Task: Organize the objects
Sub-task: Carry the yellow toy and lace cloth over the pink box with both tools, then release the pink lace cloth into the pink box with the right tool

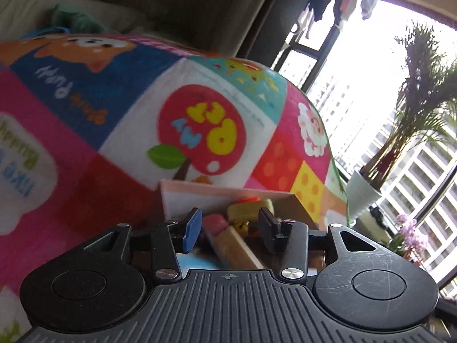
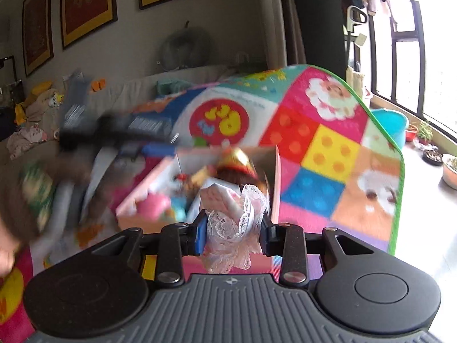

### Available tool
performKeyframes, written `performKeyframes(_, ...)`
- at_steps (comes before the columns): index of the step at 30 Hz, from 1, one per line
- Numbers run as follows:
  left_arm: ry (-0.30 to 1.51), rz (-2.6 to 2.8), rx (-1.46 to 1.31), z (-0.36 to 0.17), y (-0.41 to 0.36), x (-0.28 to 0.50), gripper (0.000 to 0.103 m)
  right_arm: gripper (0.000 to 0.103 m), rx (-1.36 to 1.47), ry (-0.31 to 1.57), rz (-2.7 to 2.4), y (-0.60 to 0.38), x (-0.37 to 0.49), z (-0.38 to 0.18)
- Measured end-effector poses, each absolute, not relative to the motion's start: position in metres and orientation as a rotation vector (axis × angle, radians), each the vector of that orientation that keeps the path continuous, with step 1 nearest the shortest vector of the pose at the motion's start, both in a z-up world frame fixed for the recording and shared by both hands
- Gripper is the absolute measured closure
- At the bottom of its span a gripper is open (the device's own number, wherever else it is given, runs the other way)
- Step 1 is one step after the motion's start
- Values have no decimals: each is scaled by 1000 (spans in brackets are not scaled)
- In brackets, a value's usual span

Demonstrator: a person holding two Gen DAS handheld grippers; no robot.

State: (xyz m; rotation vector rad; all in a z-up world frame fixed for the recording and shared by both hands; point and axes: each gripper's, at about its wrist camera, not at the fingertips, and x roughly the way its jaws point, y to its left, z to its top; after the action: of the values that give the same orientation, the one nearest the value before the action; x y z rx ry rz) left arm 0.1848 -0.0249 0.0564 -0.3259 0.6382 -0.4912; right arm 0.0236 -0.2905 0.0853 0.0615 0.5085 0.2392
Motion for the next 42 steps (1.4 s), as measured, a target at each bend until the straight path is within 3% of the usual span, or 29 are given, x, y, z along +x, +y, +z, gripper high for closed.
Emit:
performKeyframes(8, 662, -552, -395, 40, 37, 129, 56, 68, 23, 624, 131, -260, 156, 118)
performKeyframes(10, 664, -561, -397, 34, 47, 120, 56, 58, 36, 711, 107, -257, 188, 114)
performKeyframes(11, 661, -561, -401, 32, 54, 116, 56, 47, 69, 744, 85, -259, 201, 113)
performKeyframes(12, 656, -560, -411, 30, 61, 113, 56, 44, 102, 755, 72, -262, 207, 114)
performKeyframes(19, 636, -545, -537, 15, 93, 113, 56, 44, 326, 762, 105, -275, 222, 140)
performKeyframes(28, 605, -573, -555, 20, 97, 109, 56, 44, 326, 958, 13, -254, 273, 79)
performKeyframes(30, 608, -574, -551, 19, 96, 109, 56, 35, 322, 993, -2, -251, 281, 68)
performKeyframes(36, 636, -567, -541, 14, 92, 112, 56, 33, 292, 931, 49, -255, 263, 79)
performKeyframes(39, 643, -571, -536, 13, 90, 112, 56, 23, 309, 860, 89, -266, 242, 105)
performKeyframes(42, 646, -579, -531, 14, 86, 110, 56, 22, 364, 878, 129, -273, 232, 117)
